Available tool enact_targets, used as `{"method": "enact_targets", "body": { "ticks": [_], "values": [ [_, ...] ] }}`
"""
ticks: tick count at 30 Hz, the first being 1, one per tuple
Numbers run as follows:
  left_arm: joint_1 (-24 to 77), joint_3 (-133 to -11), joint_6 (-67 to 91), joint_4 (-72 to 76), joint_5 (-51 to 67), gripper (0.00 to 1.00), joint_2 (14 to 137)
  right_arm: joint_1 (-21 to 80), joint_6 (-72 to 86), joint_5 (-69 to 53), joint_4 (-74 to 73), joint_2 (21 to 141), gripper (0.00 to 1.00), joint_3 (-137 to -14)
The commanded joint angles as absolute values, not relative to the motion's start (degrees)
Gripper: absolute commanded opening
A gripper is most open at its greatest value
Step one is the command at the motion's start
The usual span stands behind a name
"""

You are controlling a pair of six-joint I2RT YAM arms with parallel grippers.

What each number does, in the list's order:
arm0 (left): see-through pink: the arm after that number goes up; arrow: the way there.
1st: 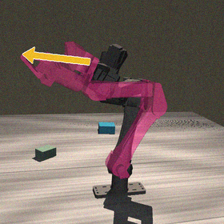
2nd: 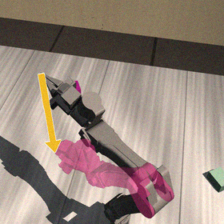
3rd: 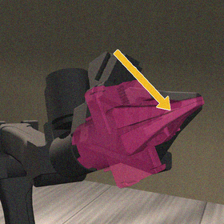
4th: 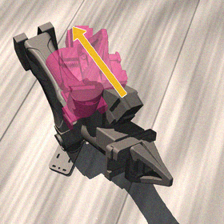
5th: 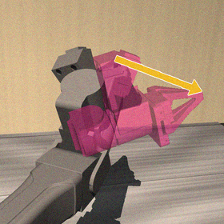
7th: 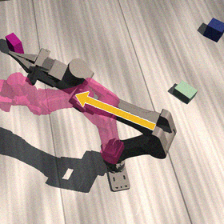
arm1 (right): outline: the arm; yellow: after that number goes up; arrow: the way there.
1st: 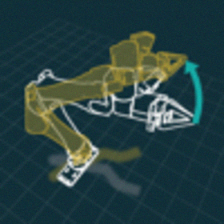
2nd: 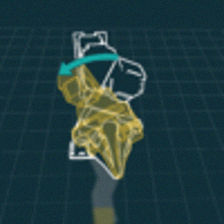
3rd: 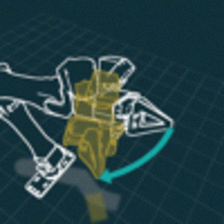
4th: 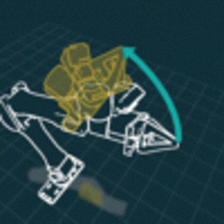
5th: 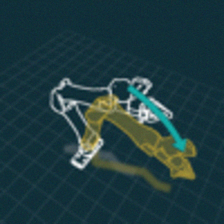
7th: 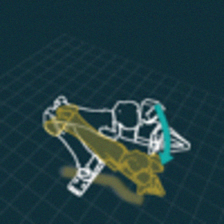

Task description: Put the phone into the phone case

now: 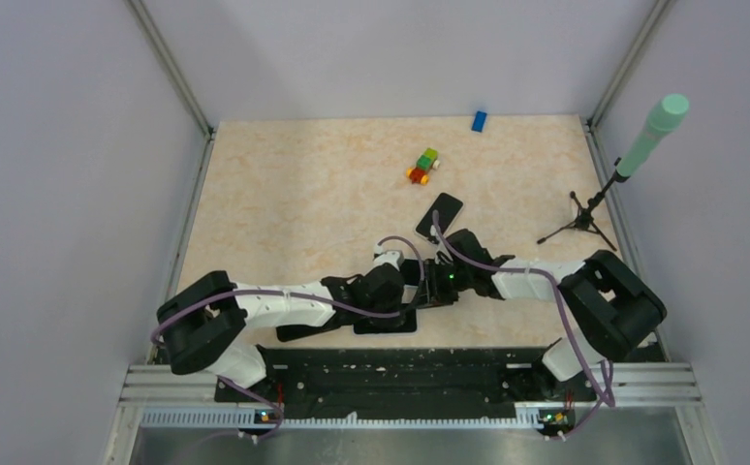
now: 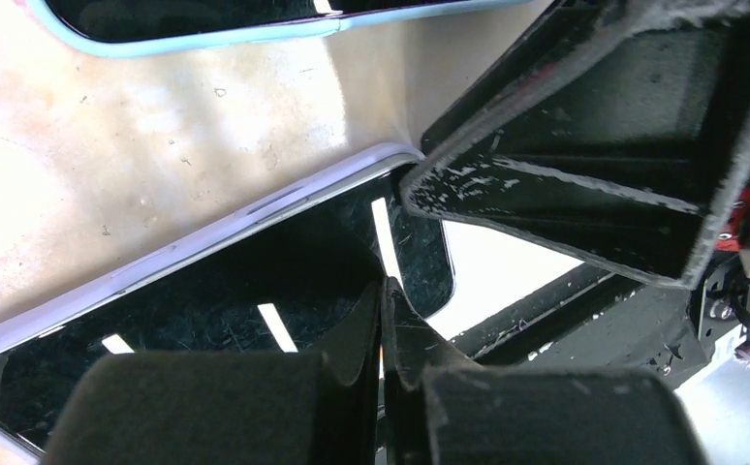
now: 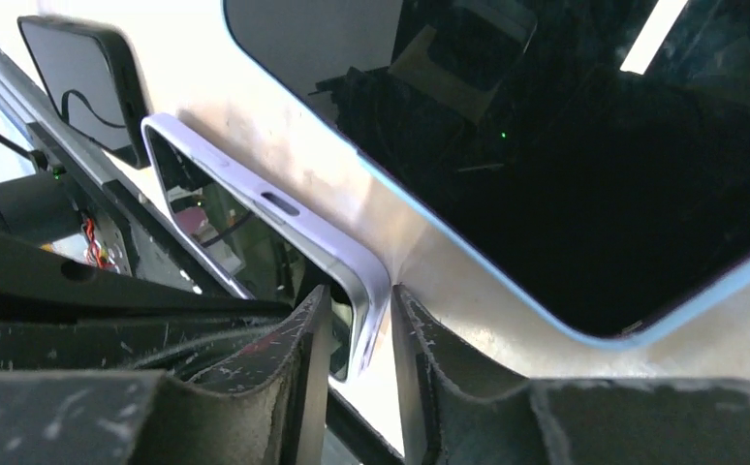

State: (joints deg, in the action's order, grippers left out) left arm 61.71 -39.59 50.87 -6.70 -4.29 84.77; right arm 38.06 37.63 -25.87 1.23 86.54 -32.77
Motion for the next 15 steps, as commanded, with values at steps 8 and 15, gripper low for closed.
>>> {"method": "enact_targets", "body": {
  "ticks": [8,15],
  "values": [
    [61.4,-41.8,52.4,-19.9,-12.2,0.00,92.5,39.1,31.0,-15.3,-7.4,93.4,0.07,-33.6],
    [61.2,-45.2,53.1,-22.0,-11.1,0.00,99.0,44.1,30.2,-8.0,-11.3,94.9,0.00,-35.6]
  ]
}}
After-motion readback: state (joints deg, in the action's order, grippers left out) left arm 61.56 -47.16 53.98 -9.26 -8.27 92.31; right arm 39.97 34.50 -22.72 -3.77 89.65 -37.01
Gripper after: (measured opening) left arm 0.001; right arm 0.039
